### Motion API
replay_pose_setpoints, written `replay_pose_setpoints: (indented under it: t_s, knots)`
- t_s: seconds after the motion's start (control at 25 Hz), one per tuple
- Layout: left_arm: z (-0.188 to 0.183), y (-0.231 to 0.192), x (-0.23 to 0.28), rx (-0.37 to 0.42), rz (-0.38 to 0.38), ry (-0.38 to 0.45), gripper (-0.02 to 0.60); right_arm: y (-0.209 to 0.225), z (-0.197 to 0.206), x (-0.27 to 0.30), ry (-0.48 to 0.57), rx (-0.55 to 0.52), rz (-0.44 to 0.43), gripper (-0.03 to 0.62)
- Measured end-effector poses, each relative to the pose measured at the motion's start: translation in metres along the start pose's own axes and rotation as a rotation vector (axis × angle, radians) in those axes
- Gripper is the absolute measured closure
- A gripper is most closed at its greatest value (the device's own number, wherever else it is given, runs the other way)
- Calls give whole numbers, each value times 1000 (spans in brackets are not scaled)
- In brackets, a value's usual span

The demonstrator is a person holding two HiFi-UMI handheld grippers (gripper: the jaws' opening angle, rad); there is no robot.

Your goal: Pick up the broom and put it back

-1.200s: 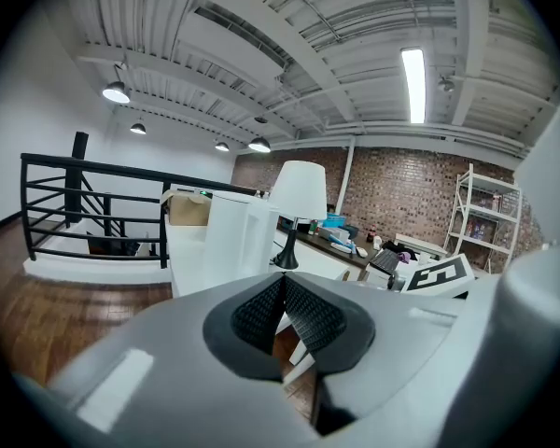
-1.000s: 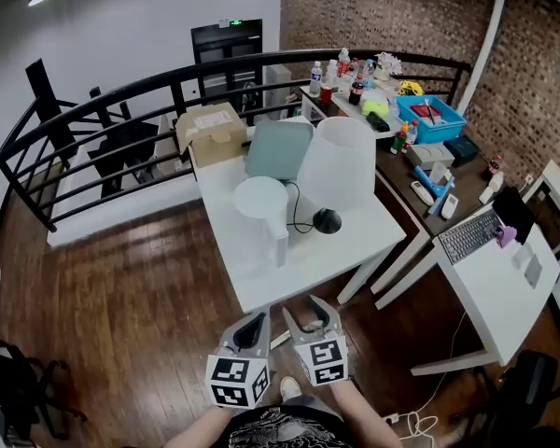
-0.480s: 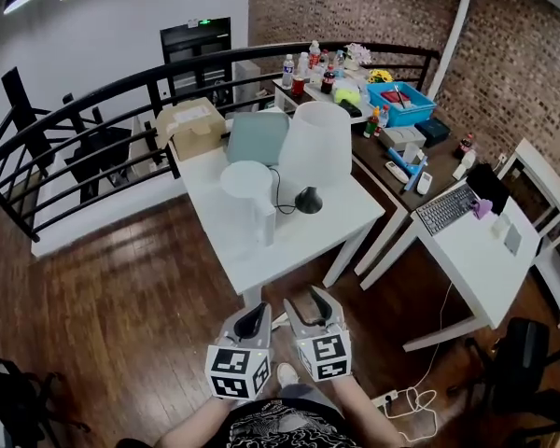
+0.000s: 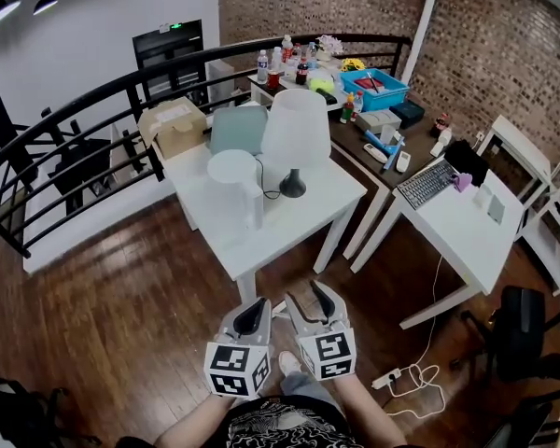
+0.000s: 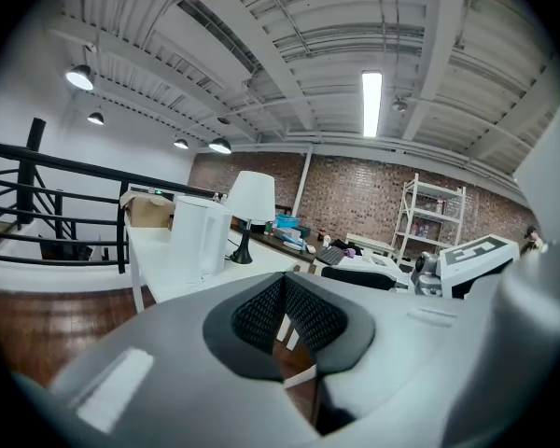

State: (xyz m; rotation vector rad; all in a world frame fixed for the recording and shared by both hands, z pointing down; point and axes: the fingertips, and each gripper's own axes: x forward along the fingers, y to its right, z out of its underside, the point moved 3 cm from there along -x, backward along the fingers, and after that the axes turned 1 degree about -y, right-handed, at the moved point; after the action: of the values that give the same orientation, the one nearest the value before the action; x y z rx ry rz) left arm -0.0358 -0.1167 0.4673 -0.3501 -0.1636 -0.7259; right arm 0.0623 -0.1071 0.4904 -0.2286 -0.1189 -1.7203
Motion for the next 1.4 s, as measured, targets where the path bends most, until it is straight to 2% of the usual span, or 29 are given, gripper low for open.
replay_pose_setpoints:
  t_s: [0.4, 0.6, 0.92, 1.04, 1.24, 1.4]
  knots:
    - [4, 13, -36, 16, 61, 6, 577, -28, -17, -47, 37, -6, 68, 405]
    - [12, 23, -48, 16, 88, 0, 577, -40, -14, -70, 37, 17, 95, 404]
    - [9, 44, -47, 24, 116, 21, 577, -33, -26, -95, 70, 45, 140, 419]
    - [7, 51, -43, 33, 119, 35, 577, -30, -31, -102, 94, 36, 150, 458]
    - [-1, 70, -36, 53, 129, 56, 577, -17, -40, -115, 133, 49, 183, 584]
    - [-5, 79, -33, 66, 133, 66, 577, -11, -43, -120, 141, 53, 186, 592]
